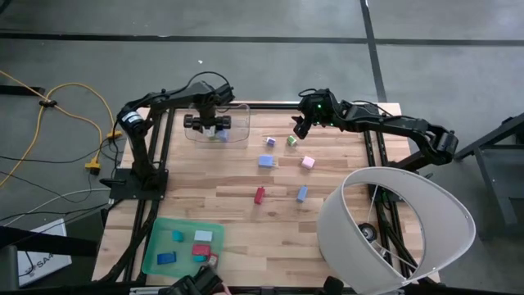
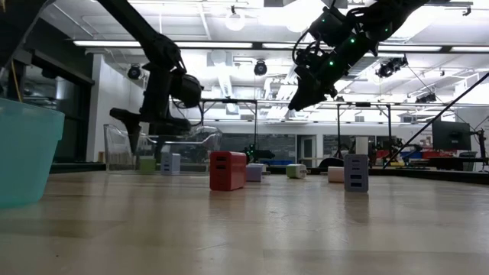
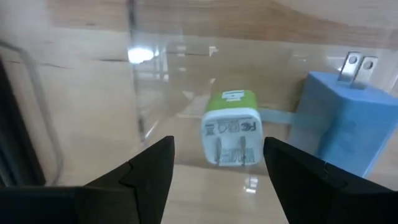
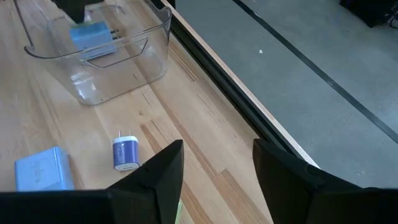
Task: Pick & Place Office items
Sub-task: Put the red charger adapter into the transparent bin
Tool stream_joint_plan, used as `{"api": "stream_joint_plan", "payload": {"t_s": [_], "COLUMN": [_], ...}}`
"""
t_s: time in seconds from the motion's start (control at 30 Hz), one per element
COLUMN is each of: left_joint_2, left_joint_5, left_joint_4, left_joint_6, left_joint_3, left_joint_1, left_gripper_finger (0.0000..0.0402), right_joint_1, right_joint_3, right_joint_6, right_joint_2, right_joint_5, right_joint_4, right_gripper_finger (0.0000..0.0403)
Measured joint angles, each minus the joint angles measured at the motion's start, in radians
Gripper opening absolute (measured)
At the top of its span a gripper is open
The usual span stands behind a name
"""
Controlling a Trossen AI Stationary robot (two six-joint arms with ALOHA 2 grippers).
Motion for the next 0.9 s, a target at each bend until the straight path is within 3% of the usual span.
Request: {"api": "stream_joint_plan", "payload": {"t_s": [0.27, 0.47, 0.67, 0.9], "left_joint_2": [-0.112, -0.182, -0.211, -0.216], "left_joint_5": [0.005, 0.080, 0.144, 0.147], "left_joint_4": [-0.002, -0.002, -0.001, 0.005], "left_joint_6": [0.001, -0.018, -0.028, 0.025], "left_joint_3": [0.000, 0.000, 0.000, 0.013], "left_joint_1": [0.004, -0.021, -0.073, -0.122], "left_gripper_finger": [0.0239, 0.0239, 0.0239, 0.0239], "right_joint_1": [0.000, 0.000, 0.000, 0.000], "right_joint_3": [0.000, 0.000, 0.000, 0.000], "right_joint_6": [0.000, 0.000, 0.000, 0.000], "right_joint_2": [0.000, 0.000, 0.000, 0.000], "right_joint_5": [0.000, 0.000, 0.000, 0.000], "right_joint_4": [0.000, 0.000, 0.000, 0.000], "right_gripper_finger": [0.0180, 0.0180, 0.0180, 0.0180]}}
